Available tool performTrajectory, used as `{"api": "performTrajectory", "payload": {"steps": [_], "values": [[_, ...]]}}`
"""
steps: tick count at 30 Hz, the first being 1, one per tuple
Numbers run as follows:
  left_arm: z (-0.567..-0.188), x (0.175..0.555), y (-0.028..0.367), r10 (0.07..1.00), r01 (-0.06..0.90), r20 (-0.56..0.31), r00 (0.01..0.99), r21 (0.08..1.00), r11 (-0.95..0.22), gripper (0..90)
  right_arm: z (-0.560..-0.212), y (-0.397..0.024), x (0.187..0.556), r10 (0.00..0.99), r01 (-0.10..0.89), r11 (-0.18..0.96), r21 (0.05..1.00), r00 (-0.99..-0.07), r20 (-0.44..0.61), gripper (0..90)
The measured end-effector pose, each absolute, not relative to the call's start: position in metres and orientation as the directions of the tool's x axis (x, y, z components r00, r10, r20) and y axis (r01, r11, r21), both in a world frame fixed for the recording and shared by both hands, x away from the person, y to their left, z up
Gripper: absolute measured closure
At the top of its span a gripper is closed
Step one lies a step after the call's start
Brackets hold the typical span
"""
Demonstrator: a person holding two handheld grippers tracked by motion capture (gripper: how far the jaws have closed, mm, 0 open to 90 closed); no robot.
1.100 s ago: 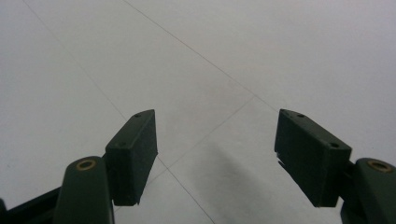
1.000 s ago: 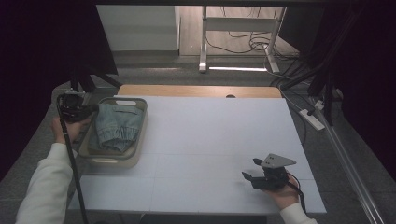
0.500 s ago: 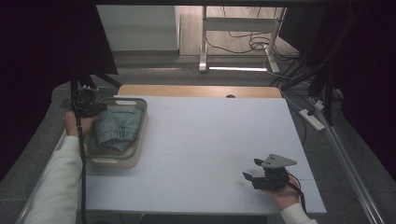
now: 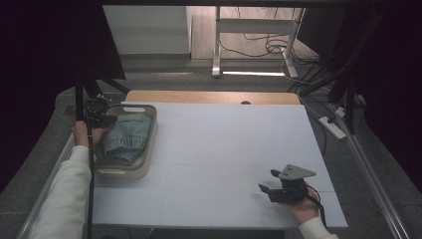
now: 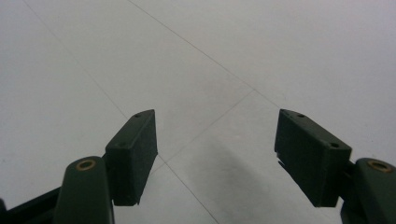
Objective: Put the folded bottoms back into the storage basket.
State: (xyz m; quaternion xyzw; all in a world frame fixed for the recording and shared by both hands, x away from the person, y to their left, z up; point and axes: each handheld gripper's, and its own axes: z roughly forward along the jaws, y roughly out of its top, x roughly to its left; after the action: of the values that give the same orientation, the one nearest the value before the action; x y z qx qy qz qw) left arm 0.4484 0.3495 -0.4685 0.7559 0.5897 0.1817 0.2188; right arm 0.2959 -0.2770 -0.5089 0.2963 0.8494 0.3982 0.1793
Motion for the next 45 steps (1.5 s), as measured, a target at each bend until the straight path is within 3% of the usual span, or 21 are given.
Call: {"api": "performTrajectory", "payload": {"steps": [9,27,30,45], "values": [[-0.469,0.447,0.351,0.969,0.804,0.012,0.247,0.556,-0.212,89.2,-0.509,-0.278,0.296,0.647,0.359,0.506,0.784,-0.760,-0.070,29.7],[-0.432,0.403,0.358,0.948,0.660,-0.055,0.313,0.731,-0.175,89.1,-0.510,-0.283,0.299,0.656,0.367,0.480,0.797,-0.753,-0.048,29.7],[-0.432,0.395,0.355,0.940,0.642,-0.085,0.330,0.750,-0.158,89.1,-0.510,-0.282,0.300,0.653,0.366,0.479,0.798,-0.756,-0.045,29.7],[-0.433,0.359,0.315,0.893,0.558,-0.072,0.444,0.802,-0.213,89.1,-0.508,-0.280,0.301,0.637,0.351,0.488,0.799,-0.770,-0.051,29.7]]}}
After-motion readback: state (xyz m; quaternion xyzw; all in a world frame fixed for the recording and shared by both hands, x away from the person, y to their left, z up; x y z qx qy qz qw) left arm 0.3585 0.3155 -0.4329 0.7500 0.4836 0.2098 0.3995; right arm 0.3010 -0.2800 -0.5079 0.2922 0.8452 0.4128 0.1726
